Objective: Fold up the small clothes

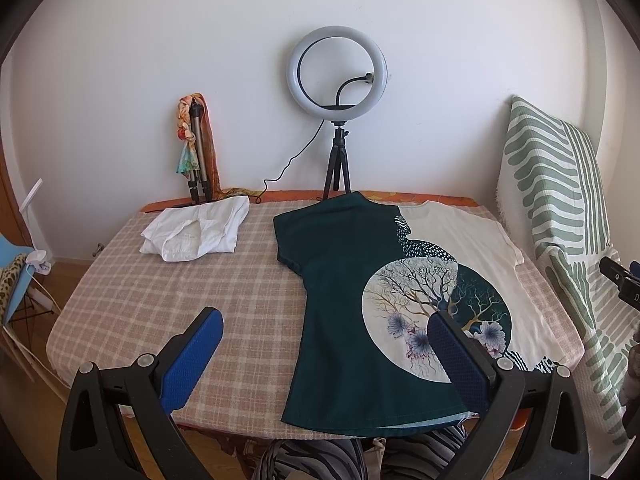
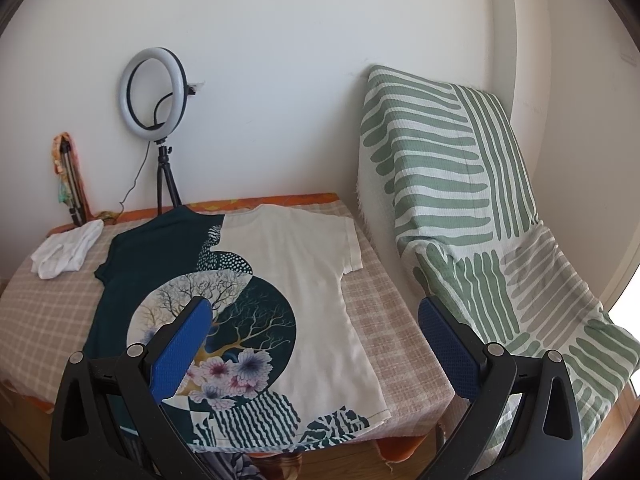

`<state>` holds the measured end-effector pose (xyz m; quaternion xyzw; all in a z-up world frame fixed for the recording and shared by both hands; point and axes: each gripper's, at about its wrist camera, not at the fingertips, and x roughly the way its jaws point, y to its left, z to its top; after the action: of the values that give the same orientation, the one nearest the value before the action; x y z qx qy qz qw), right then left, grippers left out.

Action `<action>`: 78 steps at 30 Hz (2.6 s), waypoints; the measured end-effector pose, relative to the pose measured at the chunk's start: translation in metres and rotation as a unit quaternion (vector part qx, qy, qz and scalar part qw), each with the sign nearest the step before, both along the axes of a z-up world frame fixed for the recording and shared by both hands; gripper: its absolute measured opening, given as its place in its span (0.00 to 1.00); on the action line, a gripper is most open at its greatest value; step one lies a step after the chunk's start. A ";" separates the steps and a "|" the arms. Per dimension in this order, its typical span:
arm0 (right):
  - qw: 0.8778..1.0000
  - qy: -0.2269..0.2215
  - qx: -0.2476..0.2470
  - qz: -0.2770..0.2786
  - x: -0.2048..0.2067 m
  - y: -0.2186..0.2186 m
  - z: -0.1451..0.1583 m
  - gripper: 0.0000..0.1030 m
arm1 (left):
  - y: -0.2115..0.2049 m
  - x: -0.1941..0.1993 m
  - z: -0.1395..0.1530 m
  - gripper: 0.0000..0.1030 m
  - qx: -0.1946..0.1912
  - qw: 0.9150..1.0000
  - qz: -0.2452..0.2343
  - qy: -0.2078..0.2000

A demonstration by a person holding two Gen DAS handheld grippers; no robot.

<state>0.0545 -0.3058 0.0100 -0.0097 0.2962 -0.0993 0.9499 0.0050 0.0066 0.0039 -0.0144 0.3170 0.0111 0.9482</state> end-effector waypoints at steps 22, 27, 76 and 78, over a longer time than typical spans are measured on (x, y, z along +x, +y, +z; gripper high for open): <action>0.998 0.003 -0.005 0.070 0.036 0.057 -0.008 0.99 | 0.044 0.002 -0.039 0.92 -0.048 0.998 0.017 0.021; 0.993 0.002 0.003 0.120 0.063 0.089 -0.015 0.99 | 0.066 0.003 -0.071 0.84 -0.082 0.995 0.006 0.050; 0.906 0.333 -0.016 0.260 0.394 0.390 -0.221 0.54 | 0.089 0.050 -0.204 0.10 -0.233 0.961 -0.033 0.143; 0.905 0.329 -0.020 0.269 0.392 0.391 -0.219 0.42 | 0.090 0.050 -0.205 0.06 -0.239 0.960 -0.027 0.143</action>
<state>0.4466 0.0856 -0.2087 -0.1405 0.5761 0.1628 0.7886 0.0547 0.0971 -0.2010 -0.2304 0.4434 -0.0885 0.8617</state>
